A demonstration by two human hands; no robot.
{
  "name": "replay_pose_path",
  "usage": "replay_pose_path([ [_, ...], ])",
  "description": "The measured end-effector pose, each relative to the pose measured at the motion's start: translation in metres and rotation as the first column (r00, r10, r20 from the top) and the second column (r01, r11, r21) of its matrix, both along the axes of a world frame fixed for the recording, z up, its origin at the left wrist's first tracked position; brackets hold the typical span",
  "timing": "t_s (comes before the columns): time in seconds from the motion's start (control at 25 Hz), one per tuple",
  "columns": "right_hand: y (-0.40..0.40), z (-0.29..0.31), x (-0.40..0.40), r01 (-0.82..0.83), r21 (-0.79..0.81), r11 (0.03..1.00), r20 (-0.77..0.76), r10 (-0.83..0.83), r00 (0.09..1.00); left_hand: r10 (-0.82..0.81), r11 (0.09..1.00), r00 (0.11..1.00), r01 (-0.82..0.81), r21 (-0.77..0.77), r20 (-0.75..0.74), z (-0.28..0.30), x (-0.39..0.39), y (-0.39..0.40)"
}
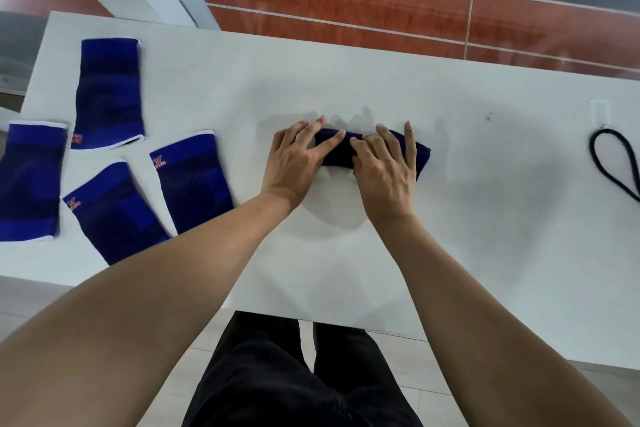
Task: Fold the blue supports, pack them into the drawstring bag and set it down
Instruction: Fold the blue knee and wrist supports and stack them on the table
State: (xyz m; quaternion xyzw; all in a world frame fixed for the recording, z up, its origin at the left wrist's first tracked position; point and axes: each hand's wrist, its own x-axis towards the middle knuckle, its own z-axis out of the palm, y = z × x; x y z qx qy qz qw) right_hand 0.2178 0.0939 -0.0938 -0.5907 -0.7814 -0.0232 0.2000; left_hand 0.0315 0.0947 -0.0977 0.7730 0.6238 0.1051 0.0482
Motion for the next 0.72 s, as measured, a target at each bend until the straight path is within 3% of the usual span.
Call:
replay_pose_path([
  [0.16, 0.013, -0.003, 0.002, 0.058, 0.003, 0.998, -0.007, -0.058, 0.998, 0.026, 0.995, 1.0, -0.025, -0.094, 0.005, 0.003, 0.011, 0.019],
  [0.52, 0.012, 0.014, 0.0, 0.076, -0.191, 0.979, -0.042, -0.086, 0.995, 0.034, 0.98, 0.997, -0.019, -0.2, 0.074, 0.037, 0.021, 0.014],
  [0.72, 0.006, 0.03, -0.007, 0.066, -0.209, 0.976, -0.037, -0.075, 0.996, 0.249, 0.946, 0.966, -0.226, -0.232, 0.074, 0.047, -0.01, -0.029],
])
